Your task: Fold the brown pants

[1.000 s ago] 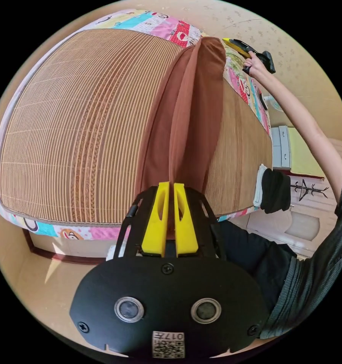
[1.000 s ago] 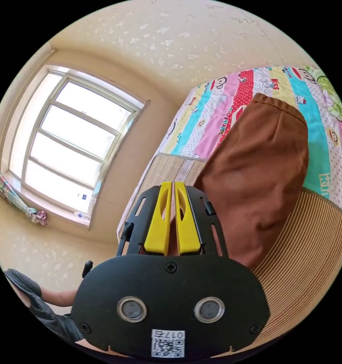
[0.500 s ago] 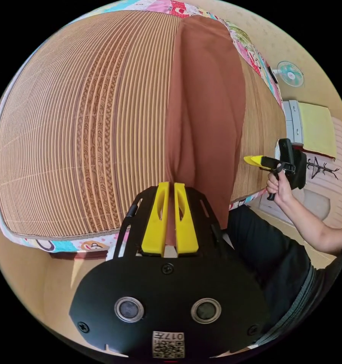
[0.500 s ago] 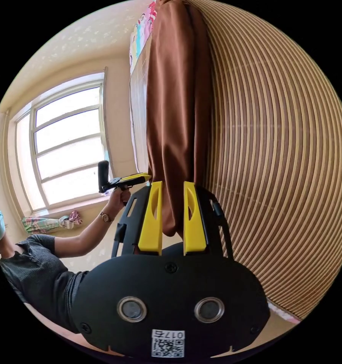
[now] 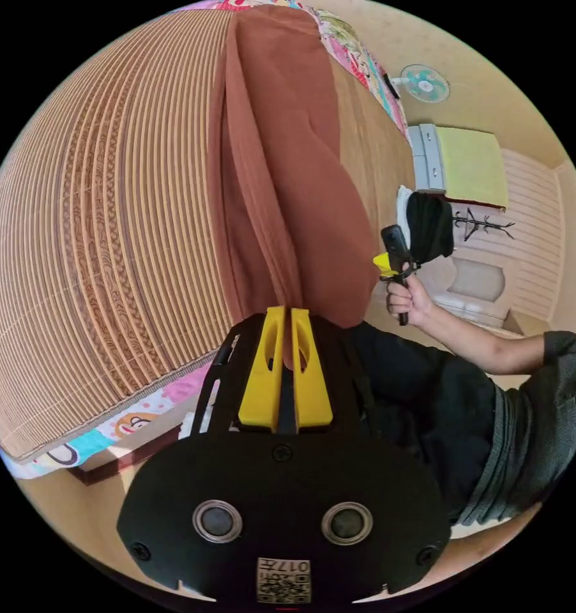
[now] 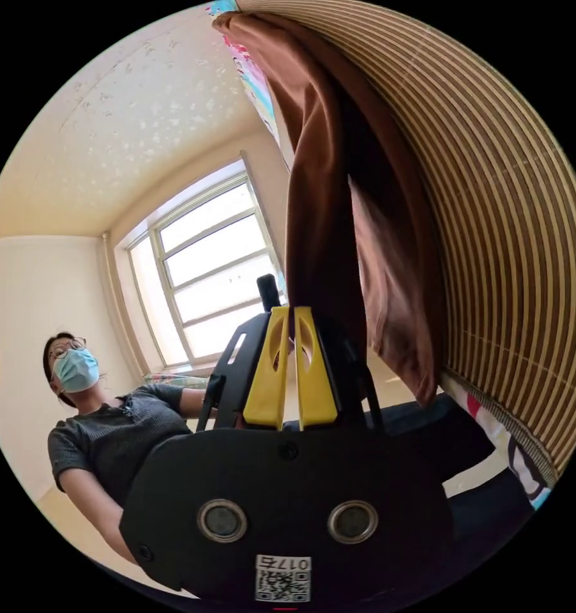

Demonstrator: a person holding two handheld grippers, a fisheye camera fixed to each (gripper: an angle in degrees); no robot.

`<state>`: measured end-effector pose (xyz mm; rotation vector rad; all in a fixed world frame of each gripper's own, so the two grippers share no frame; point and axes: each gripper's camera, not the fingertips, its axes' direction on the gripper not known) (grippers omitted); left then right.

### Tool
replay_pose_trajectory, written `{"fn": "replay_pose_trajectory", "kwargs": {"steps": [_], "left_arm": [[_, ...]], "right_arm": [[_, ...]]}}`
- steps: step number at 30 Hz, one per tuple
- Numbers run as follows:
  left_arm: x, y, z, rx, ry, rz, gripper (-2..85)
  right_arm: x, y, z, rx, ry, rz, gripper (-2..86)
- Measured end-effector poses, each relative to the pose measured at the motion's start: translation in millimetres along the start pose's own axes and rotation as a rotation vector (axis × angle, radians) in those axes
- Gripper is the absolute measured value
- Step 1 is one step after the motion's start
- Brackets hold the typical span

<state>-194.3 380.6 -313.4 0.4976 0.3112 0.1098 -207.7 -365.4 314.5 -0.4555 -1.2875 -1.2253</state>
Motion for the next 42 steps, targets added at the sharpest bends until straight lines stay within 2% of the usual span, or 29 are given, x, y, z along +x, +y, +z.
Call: {"fn": "replay_pose_trajectory", "kwargs": {"steps": [1, 2, 4, 7, 10, 12, 19, 22, 24, 26, 29, 30, 32, 34, 36, 38, 41, 42], "left_arm": [[-5.2, 7.1, -9.7, 0.049, 0.131, 0.017, -0.5], [-10.9, 14.1, -15.8, 0.079, 0.138, 0.005, -0.6], [-20.4, 23.2, -18.3, 0.091, -0.017, -0.06, -0.7], [-47.4, 28.9, -11.9, 0.139, -0.155, -0.264, -0.8], [-72.4, 27.7, -0.2, 0.114, -0.283, -0.508, -0.8], [-78.0, 24.5, 5.3, 0.081, -0.332, -0.569, -0.7], [-50.6, 4.4, -7.1, 0.194, -0.368, -0.389, 3.5], [-55.9, -7.7, 1.8, 0.129, -0.416, -0.389, 6.3], [-62.9, -13.3, 6.5, 0.09, -0.38, -0.4, 5.8], [-63.6, -21.4, 3.8, -0.011, -0.321, -0.334, 0.1], [-57.6, -17.8, -7.8, -0.107, -0.206, -0.121, -0.7], [-60.9, -14.6, -12.4, -0.103, -0.196, -0.129, -0.7], [-81.8, -2.1, -31.1, -0.045, -0.232, -0.281, -0.4], [-82.5, 2.7, -40.2, 0.058, -0.224, -0.292, 0.3], [-79.4, -1.0, -37.4, 0.116, -0.184, -0.291, 6.0], [-74.2, -15.5, -17.2, 0.079, -0.188, -0.308, 11.7], [-60.3, -33.6, 10.2, -0.068, -0.378, -0.299, 8.4], [-56.7, -35.6, 10.8, -0.072, -0.391, -0.273, 7.2]], "right_arm": [[-6.4, 5.0, -8.3, 0.002, 0.034, 0.002, 1.8], [-7.6, 7.1, -11.9, 0.0, 0.091, 0.02, 1.7], [0.1, 10.2, -10.2, -0.105, 0.493, 0.121, 1.5], [26.2, 11.2, 3.0, -0.247, 0.793, 0.243, 1.3], [28.2, 16.3, 1.7, -0.191, 0.717, 0.213, 1.8], [25.3, 18.7, -3.8, -0.111, 0.634, 0.199, 2.6], [16.3, -8.4, -21.8, 0.092, 0.573, 0.115, 7.1], [23.0, -33.3, -31.5, 0.138, 0.536, 0.113, 8.7], [31.0, -46.7, -35.5, 0.106, 0.522, 0.158, 9.2], [36.5, -53.9, -39.2, 0.055, 0.523, 0.181, 9.7], [35.0, -52.2, -47.2, 0.029, 0.569, 0.166, 10.0], [35.4, -48.9, -49.8, 0.038, 0.59, 0.165, 9.9], [39.3, -43.7, -51.4, 0.06, 0.579, 0.158, 9.7], [50.1, -37.9, -48.8, 0.071, 0.516, 0.162, 9.4], [56.7, -33.4, -44.0, 0.067, 0.483, 0.164, 9.3], [59.5, -28.5, -40.2, 0.066, 0.482, 0.159, 9.4], [61.7, -18.4, -45.2, 0.108, 0.461, 0.181, 9.7], [62.1, -14.3, -48.9, 0.124, 0.446, 0.187, 10.0]]}}
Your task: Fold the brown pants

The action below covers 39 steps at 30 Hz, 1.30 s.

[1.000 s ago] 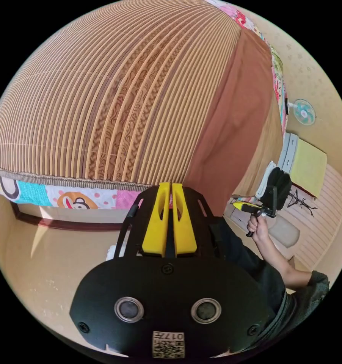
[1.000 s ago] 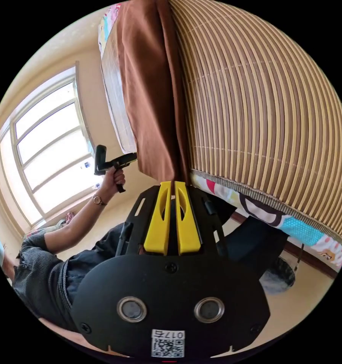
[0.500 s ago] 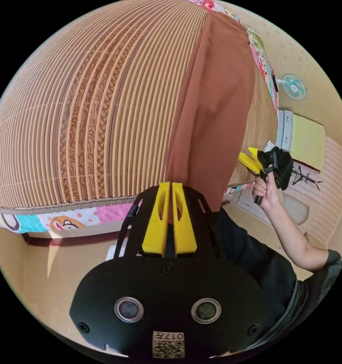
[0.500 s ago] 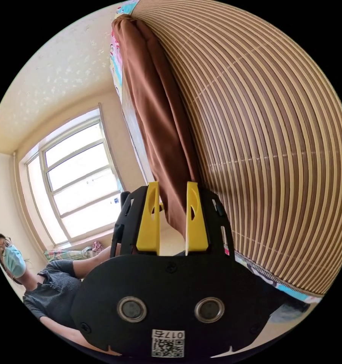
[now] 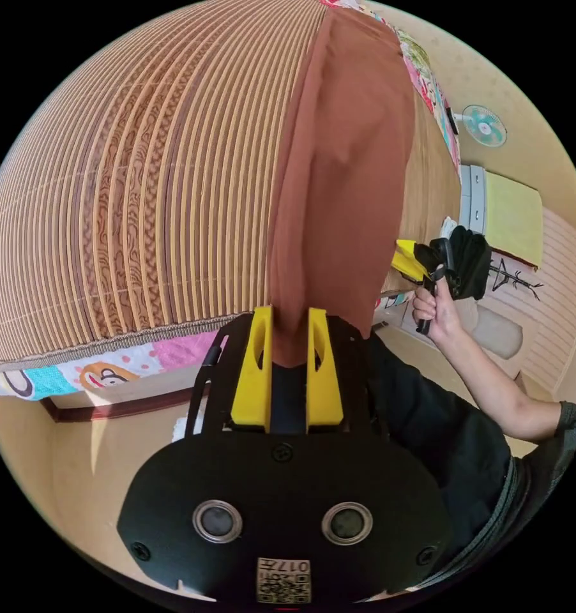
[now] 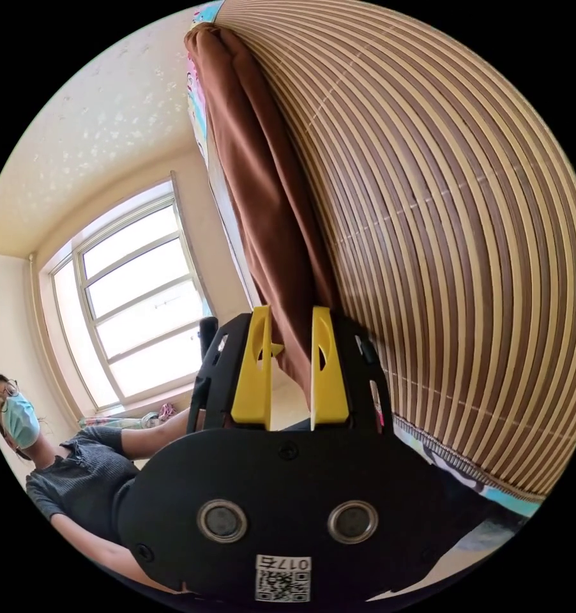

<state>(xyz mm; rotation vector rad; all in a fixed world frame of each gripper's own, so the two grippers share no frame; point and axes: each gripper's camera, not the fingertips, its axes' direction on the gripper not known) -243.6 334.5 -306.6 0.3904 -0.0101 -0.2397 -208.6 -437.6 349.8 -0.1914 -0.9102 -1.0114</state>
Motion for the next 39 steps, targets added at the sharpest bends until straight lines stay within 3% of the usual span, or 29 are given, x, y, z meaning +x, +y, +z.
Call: {"fn": "replay_pose_trajectory", "kwargs": {"steps": [3, 8, 15, 18, 22, 27, 34, 39], "left_arm": [[-6.7, 1.2, -11.2, 0.027, 0.076, 0.035, 2.5], [-58.8, 15.9, -27.1, 0.152, 0.219, -0.286, -0.3], [-52.8, -1.8, -14.0, 0.064, 0.173, -0.31, -0.5], [-50.6, -5.8, -13.7, 0.039, 0.157, -0.295, -0.5], [-41.6, -6.1, -16.5, -0.024, 0.241, -0.147, -0.6], [-32.4, 12.7, -34.6, 0.045, 0.42, 0.034, -0.7], [-43.4, 17.9, -18.5, 0.107, 0.316, -0.167, -0.7], [-29.9, 10.4, -9.0, 0.097, 0.156, -0.171, -0.5]], "right_arm": [[2.0, 6.9, -7.4, 0.014, 0.019, 0.0, 11.0], [2.4, 8.1, -4.8, 0.014, 0.012, -0.02, 12.2], [11.2, -4.5, 19.4, -0.017, 0.02, -0.047, 8.3], [16.7, -9.1, 29.1, -0.156, -0.027, -0.078, 4.3], [1.6, 8.8, 33.2, -0.437, 0.089, -0.184, 1.5], [-14.7, 48.1, 13.6, -0.384, 0.145, -0.233, 1.1], [4.1, 37.2, 32.0, -0.132, 0.154, -0.097, 8.4], [-5.9, 22.1, 89.6, -0.276, 0.305, -0.12, 8.8]]}}
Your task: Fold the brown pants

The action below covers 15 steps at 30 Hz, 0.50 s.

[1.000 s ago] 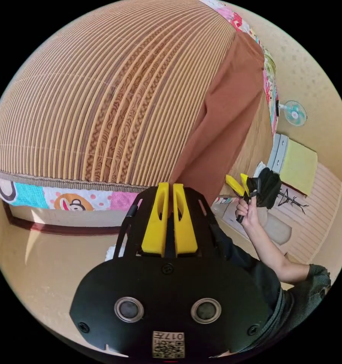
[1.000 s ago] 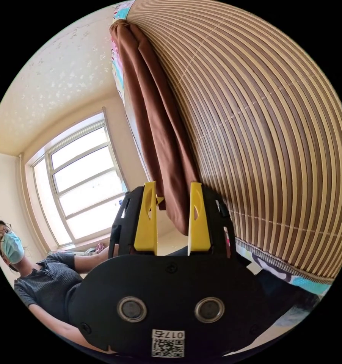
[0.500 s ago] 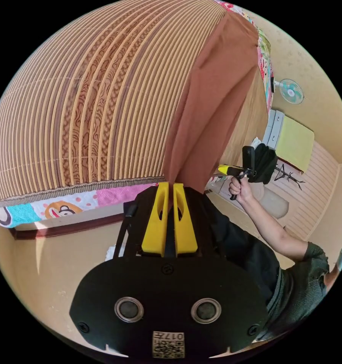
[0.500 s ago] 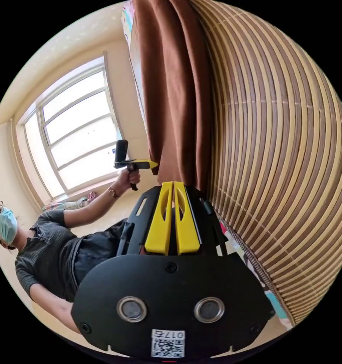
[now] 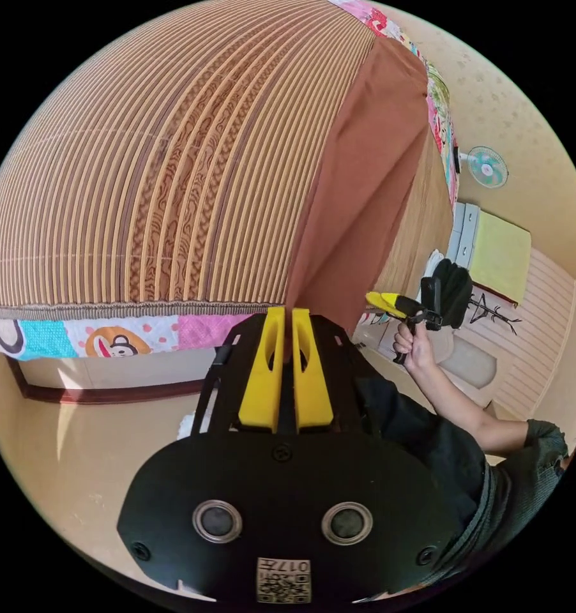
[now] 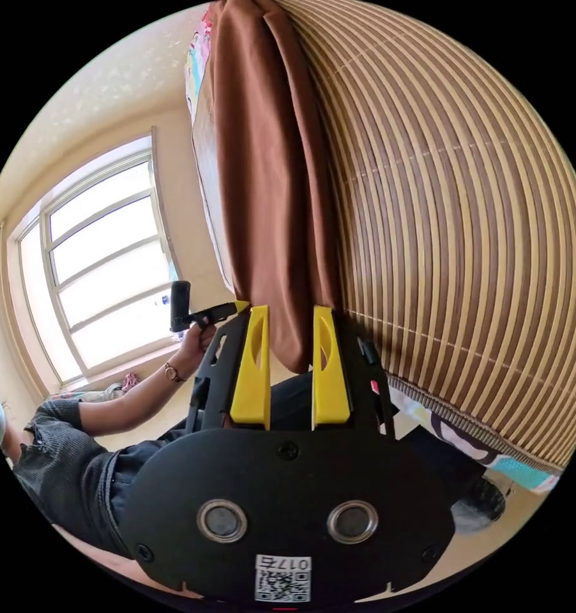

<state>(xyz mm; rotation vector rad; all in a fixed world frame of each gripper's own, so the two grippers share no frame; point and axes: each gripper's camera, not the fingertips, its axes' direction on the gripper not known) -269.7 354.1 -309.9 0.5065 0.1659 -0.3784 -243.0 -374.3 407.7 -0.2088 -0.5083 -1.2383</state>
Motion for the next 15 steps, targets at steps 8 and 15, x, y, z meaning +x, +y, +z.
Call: {"fn": "replay_pose_trajectory", "kwargs": {"steps": [8, 15], "left_arm": [[6.4, 1.6, 2.9, -0.017, -0.015, -0.039, -0.3], [12.7, 28.6, 4.2, 0.019, 0.342, 0.191, 0.1]], "right_arm": [[-26.6, 13.3, 1.8, 0.011, -0.111, -0.093, 2.7], [-31.6, 45.5, -2.1, 0.103, -0.028, -0.017, 2.4]]}}
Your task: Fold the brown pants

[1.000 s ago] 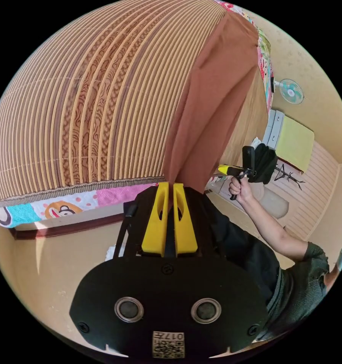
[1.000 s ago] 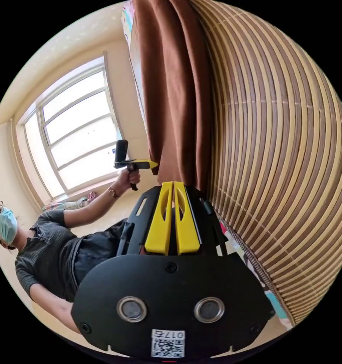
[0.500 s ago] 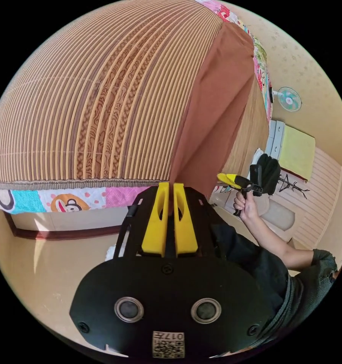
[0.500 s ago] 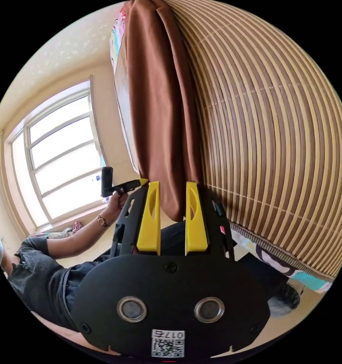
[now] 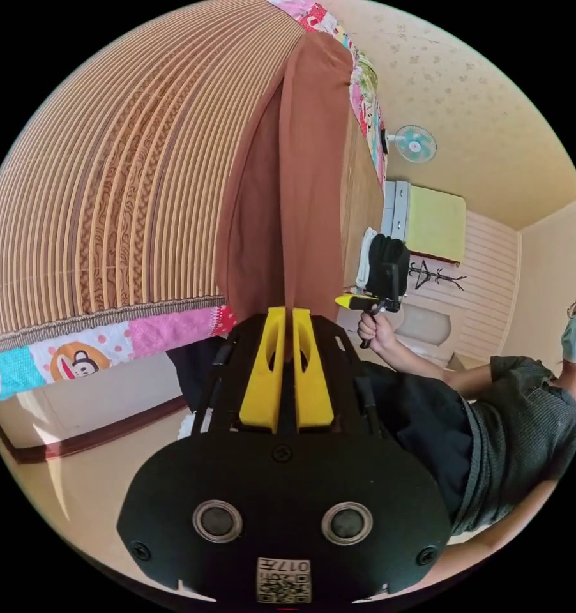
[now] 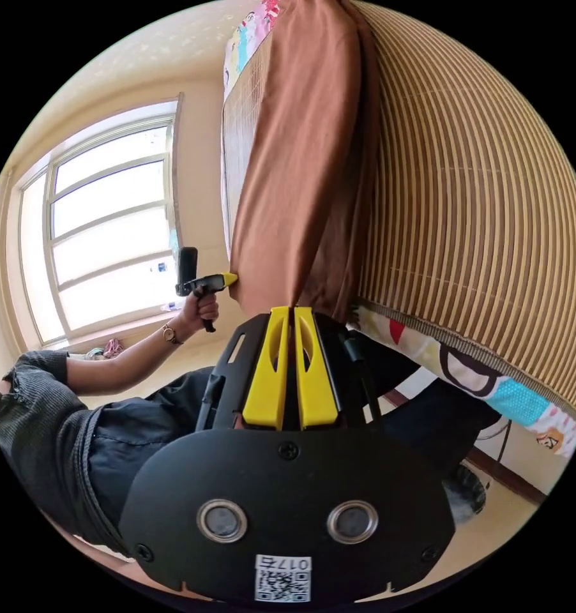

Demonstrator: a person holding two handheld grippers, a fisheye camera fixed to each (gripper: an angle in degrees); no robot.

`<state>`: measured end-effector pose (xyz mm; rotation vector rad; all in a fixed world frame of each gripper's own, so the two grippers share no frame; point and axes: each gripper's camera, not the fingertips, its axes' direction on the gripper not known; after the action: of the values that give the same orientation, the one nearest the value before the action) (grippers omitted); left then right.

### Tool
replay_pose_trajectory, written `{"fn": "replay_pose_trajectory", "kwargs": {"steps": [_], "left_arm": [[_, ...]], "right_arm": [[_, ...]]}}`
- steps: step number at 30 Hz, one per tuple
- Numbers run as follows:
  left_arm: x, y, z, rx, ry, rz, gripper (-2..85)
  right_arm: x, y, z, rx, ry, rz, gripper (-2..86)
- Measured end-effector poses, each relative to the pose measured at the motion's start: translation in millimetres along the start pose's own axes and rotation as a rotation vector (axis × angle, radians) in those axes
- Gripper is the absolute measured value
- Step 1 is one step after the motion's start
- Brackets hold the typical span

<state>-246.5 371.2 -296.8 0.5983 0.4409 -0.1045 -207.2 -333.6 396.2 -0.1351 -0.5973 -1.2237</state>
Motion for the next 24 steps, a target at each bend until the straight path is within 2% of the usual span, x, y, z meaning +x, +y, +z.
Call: {"fn": "replay_pose_trajectory", "kwargs": {"steps": [3, 7, 11, 13, 15, 17, 20, 22, 24], "left_arm": [[-24.6, 6.9, 17.7, 0.02, -0.115, -0.166, 0.8], [-27.6, 8.0, 25.8, 0.057, -0.211, -0.261, 4.6], [4.8, -10.1, 8.4, 0.183, -0.327, -0.145, 7.8], [10.0, -30.5, 13.8, 0.15, -0.322, -0.097, 9.6], [13.8, -52.8, 28.6, 0.082, -0.342, -0.051, 10.8], [19.0, -73.5, 61.1, -0.063, -0.4, -0.001, 10.4], [32.8, -67.6, 81.9, -0.078, -0.458, 0.0, 5.0], [44.1, -50.3, 89.8, -0.051, -0.429, 0.022, 4.2], [53.5, -29.0, 108.1, -0.1, -0.407, 0.066, 4.0]], "right_arm": [[12.4, -9.3, 23.0, -0.002, 0.099, 0.082, 3.1], [-3.5, -20.1, 23.4, -0.05, 0.057, -0.011, 8.4], [-8.0, -29.0, -4.2, 0.105, 0.08, 0.022, 12.0], [4.3, -51.4, -4.5, 0.148, 0.026, 0.083, 11.5], [9.3, -71.3, 10.2, 0.11, -0.032, 0.113, 9.5], [2.1, -85.7, 25.4, 0.043, -0.02, 0.118, 6.5], [-21.7, -83.6, 21.9, 0.004, 0.082, 0.062, 4.4], [-31.9, -63.2, 13.1, -0.021, 0.19, 0.041, 4.0], [-28.1, -42.5, 13.5, -0.062, 0.27, 0.059, 4.0]]}}
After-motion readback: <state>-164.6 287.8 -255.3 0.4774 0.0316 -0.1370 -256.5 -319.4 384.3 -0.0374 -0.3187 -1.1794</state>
